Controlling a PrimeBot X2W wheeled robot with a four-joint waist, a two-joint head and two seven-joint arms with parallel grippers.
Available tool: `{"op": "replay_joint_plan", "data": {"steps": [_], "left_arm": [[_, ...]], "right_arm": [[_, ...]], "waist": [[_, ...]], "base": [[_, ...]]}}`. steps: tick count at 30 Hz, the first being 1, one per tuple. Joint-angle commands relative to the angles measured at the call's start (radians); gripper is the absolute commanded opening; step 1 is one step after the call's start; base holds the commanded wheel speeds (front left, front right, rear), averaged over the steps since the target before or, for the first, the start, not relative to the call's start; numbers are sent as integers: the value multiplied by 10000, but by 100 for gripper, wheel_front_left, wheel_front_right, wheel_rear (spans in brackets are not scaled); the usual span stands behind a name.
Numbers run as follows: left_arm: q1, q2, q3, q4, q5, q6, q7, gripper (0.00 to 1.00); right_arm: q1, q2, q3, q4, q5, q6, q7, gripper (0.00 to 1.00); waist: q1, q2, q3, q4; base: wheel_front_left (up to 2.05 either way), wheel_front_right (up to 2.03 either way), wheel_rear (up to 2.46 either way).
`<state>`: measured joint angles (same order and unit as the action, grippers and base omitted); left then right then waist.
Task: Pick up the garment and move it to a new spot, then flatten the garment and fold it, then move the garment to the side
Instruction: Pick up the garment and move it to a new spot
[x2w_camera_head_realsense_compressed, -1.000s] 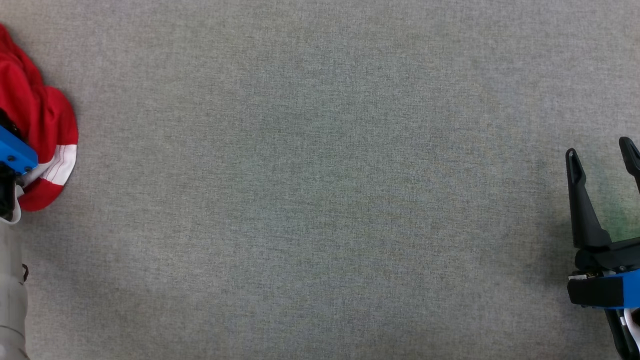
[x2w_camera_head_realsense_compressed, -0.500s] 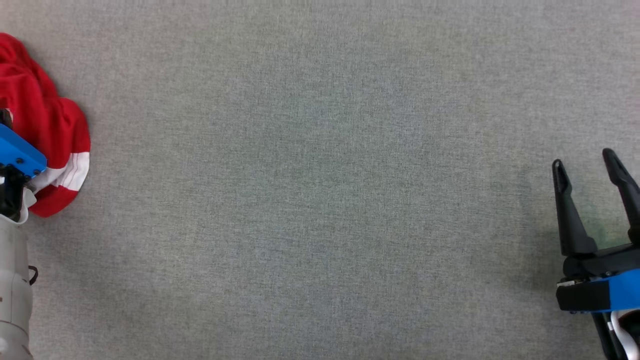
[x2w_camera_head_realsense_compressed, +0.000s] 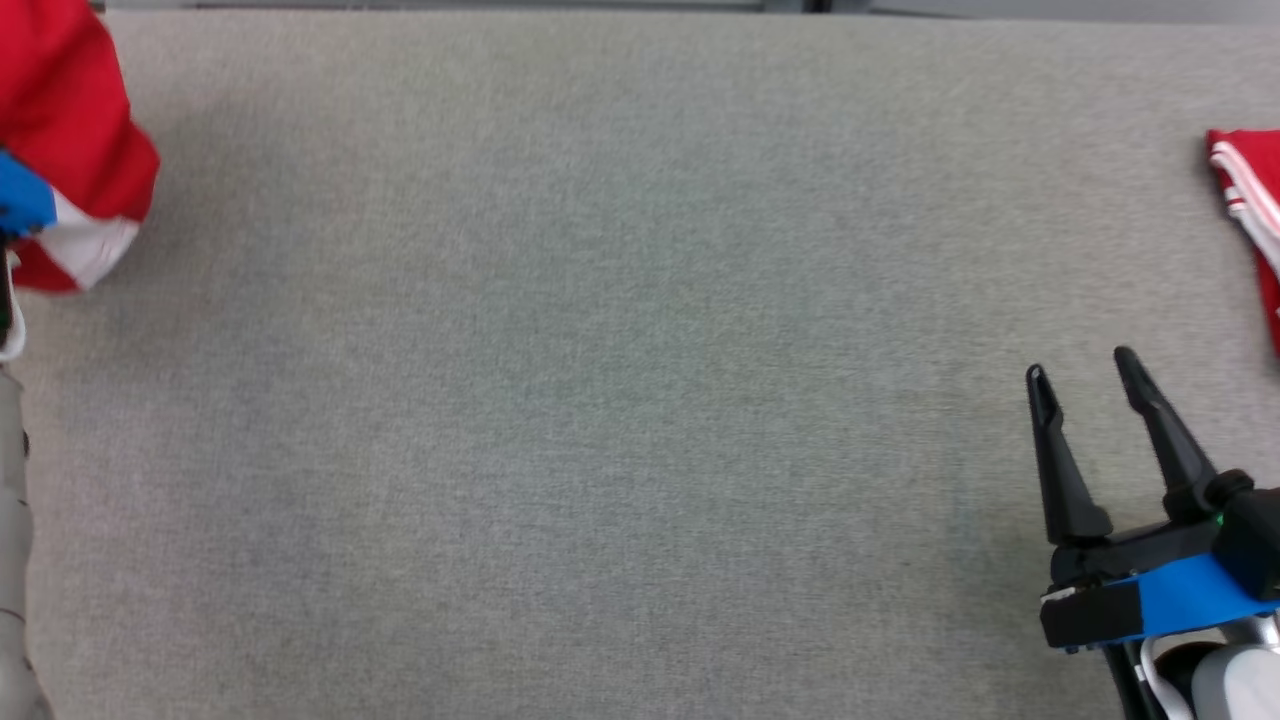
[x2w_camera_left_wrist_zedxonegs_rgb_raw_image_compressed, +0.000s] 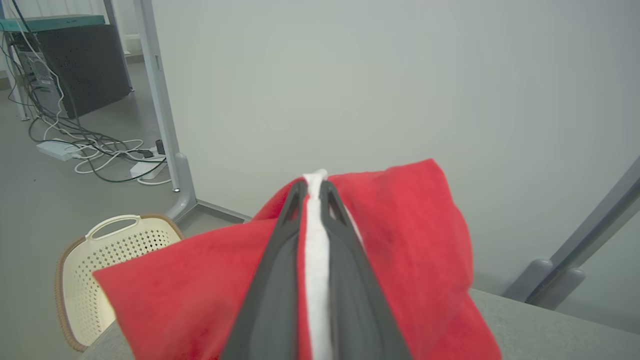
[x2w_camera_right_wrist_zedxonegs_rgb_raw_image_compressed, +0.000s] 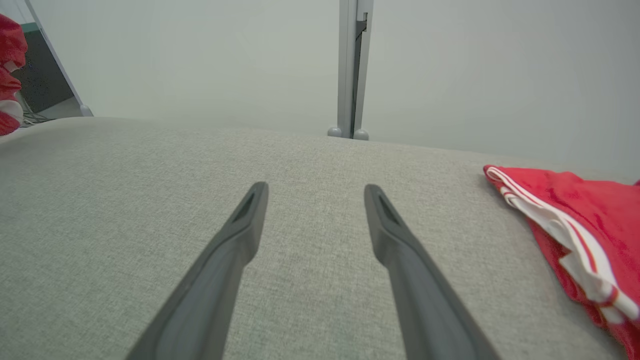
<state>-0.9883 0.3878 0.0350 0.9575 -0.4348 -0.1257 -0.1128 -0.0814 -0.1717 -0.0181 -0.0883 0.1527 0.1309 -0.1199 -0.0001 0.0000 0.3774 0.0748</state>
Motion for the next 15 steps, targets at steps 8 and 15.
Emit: {"op": "replay_joint_plan", "data": {"steps": [8, 15], "left_arm": [[-563, 382, -1437, -2476, -189, -76, -316, 0], [-828, 57, -2323, -4951, 154, -20, 210, 0]], "right_arm": [[111, 547, 273, 787, 155, -2, -511, 100], [-118, 881, 594, 1425, 340, -1, -936, 100]], "waist": [[1, 0, -1016, -953], [1, 0, -1223, -1845]], "base": [[0, 0, 0], [0, 0, 0]]}}
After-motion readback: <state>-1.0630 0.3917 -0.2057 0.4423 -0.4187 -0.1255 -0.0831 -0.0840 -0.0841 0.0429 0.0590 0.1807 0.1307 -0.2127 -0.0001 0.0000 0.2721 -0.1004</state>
